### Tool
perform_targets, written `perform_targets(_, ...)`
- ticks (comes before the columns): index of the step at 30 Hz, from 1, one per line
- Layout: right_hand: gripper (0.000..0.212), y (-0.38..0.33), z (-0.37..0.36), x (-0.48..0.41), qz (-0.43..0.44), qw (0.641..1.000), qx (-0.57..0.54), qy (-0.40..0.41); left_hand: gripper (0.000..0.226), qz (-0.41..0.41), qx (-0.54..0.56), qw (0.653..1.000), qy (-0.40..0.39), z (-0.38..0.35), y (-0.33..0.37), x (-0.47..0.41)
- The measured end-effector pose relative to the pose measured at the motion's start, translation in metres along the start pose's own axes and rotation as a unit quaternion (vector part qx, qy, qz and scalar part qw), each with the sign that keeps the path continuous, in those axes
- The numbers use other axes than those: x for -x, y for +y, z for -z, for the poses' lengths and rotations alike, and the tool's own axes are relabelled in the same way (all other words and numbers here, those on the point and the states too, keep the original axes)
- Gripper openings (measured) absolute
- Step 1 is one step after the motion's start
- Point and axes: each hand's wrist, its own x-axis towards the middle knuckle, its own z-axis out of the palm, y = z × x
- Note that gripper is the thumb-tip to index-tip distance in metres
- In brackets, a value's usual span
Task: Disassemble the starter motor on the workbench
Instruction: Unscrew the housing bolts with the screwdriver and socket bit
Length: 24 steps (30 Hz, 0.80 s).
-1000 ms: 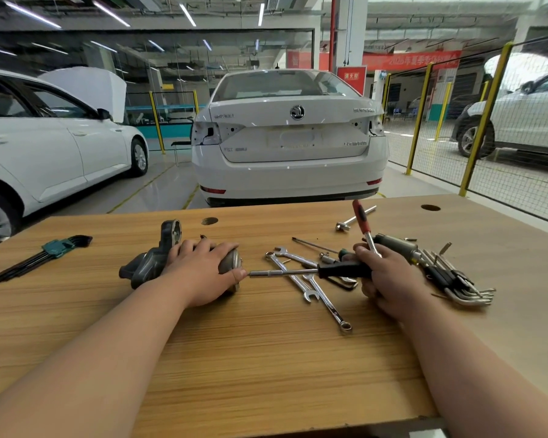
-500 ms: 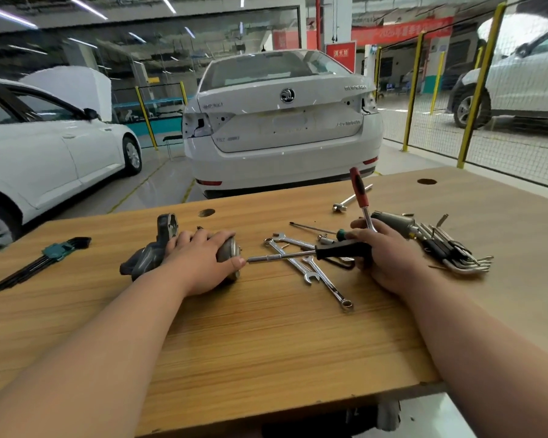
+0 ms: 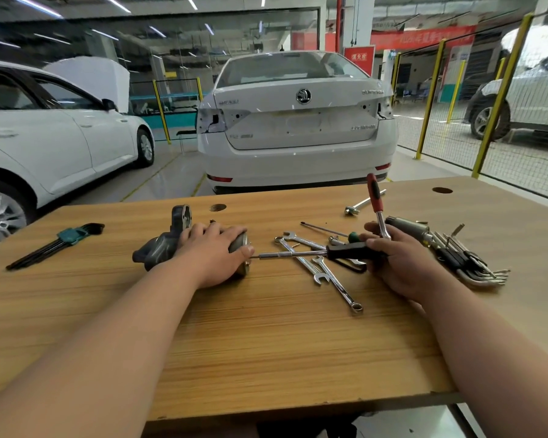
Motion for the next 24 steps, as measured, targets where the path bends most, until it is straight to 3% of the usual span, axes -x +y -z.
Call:
perform_targets(5, 0.023, -0.002, -0.004, 0.006, 0.007, 0.999, 0.034, 0.012, 0.061, 0.0, -0.006, 1.0, -0.009, 0.003, 0.002, 0.003)
perform_targets(7, 0.012, -0.004, -0.01, 0.009, 0.019, 0.992, 0.11, 0.051, 0.062, 0.002, -0.007, 1.0, -0.018, 0.005, 0.003, 0.003)
perform_targets(10, 0.016, -0.004, -0.012, 0.006, 0.05, 0.97, 0.217, 0.1, 0.062, 0.004, -0.01, 1.0, -0.021, 0.006, 0.004, 0.003)
perform_targets(13, 0.01, -0.002, -0.007, 0.004, 0.043, 0.988, 0.135, 0.057, 0.06, 0.001, -0.007, 1.0, -0.021, 0.007, 0.003, 0.002)
perform_targets(17, 0.031, -0.001, 0.003, -0.001, 0.023, 1.0, -0.001, -0.01, 0.056, -0.001, 0.003, 1.0, -0.018, 0.008, 0.002, 0.001)
perform_targets(21, 0.042, 0.004, 0.007, -0.007, 0.027, 0.999, -0.006, -0.017, 0.055, -0.002, 0.004, 1.0, -0.017, 0.006, 0.002, 0.0)
perform_targets(24, 0.035, 0.002, 0.003, -0.003, 0.043, 0.999, 0.029, -0.012, 0.055, 0.0, 0.006, 1.0, -0.018, 0.006, 0.002, 0.0)
